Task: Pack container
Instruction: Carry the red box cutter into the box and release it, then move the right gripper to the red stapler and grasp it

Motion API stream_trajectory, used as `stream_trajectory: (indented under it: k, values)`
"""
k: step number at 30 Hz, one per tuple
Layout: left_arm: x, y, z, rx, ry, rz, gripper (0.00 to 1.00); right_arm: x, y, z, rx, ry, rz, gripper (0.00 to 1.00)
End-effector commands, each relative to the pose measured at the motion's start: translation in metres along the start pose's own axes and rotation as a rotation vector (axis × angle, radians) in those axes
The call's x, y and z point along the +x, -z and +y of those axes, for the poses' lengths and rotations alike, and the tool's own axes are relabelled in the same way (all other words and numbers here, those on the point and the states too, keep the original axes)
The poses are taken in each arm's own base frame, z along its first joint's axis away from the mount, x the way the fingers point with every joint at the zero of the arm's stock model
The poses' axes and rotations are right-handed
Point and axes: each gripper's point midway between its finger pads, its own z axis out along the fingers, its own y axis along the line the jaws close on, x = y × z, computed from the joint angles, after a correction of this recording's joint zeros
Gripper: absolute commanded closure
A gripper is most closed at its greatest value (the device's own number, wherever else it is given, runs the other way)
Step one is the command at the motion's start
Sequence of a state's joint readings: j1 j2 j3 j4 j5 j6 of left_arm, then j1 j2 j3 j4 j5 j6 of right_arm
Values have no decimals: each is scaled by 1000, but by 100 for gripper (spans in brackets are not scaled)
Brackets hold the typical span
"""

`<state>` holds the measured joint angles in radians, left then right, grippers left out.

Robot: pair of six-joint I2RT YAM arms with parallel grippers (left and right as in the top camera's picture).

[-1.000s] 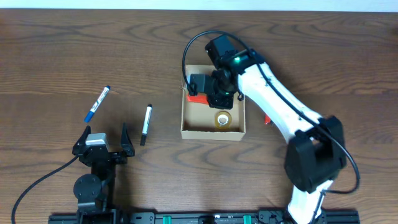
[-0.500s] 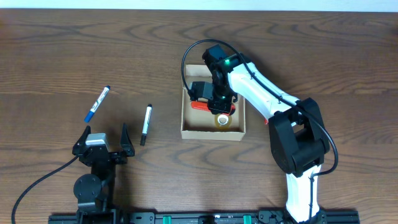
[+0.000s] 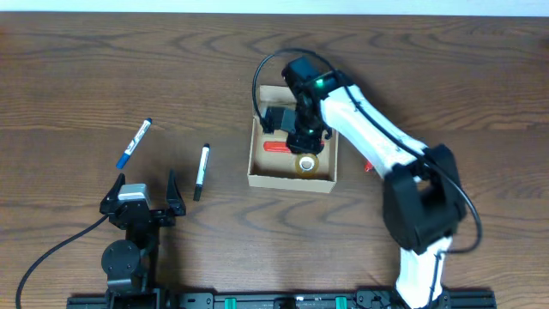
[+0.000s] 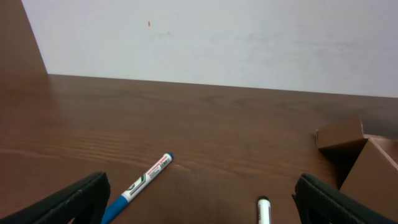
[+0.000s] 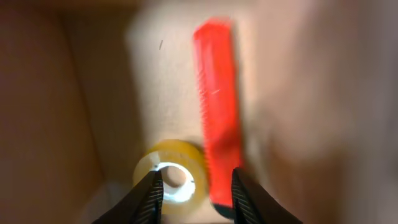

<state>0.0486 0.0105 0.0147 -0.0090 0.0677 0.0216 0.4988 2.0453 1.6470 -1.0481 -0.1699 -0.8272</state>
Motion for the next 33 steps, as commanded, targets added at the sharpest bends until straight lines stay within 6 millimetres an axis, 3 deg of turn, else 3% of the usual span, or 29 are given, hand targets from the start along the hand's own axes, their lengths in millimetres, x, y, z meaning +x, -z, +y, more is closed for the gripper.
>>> stream_trajectory:
  k: [1,3,5,7,8,10,12,15,20,24,30,33]
  values:
    - [14,0,-2,11,11,46,5,-42,107,-19,224,-31,-259,65]
    - [14,0,-2,11,11,46,5,-50,155,-41,363,-149,-388,62]
    - [14,0,-2,11,11,46,5,-38,207,-81,549,-482,-524,62]
    - [15,0,-2,11,11,50,5,-3,250,-115,702,-808,-631,63]
    - [15,0,-2,11,11,53,5,16,262,-125,737,-936,-668,63]
    - [16,0,-2,11,11,57,5,52,268,-138,737,-1148,-702,64]
    - [17,0,-2,11,12,60,5,82,261,-141,728,-1267,-661,64]
    - [17,0,-2,11,11,60,5,122,249,-141,746,-1414,-570,51]
    - [17,0,-2,11,11,60,5,166,208,-112,627,-1725,-419,43]
    - [17,0,-2,11,12,60,5,176,168,-94,559,-1761,-314,39]
    - [17,0,-2,11,12,60,5,184,76,-60,402,-1830,-212,35]
    - [17,0,-2,11,12,60,5,194,44,-43,370,-1879,-177,31]
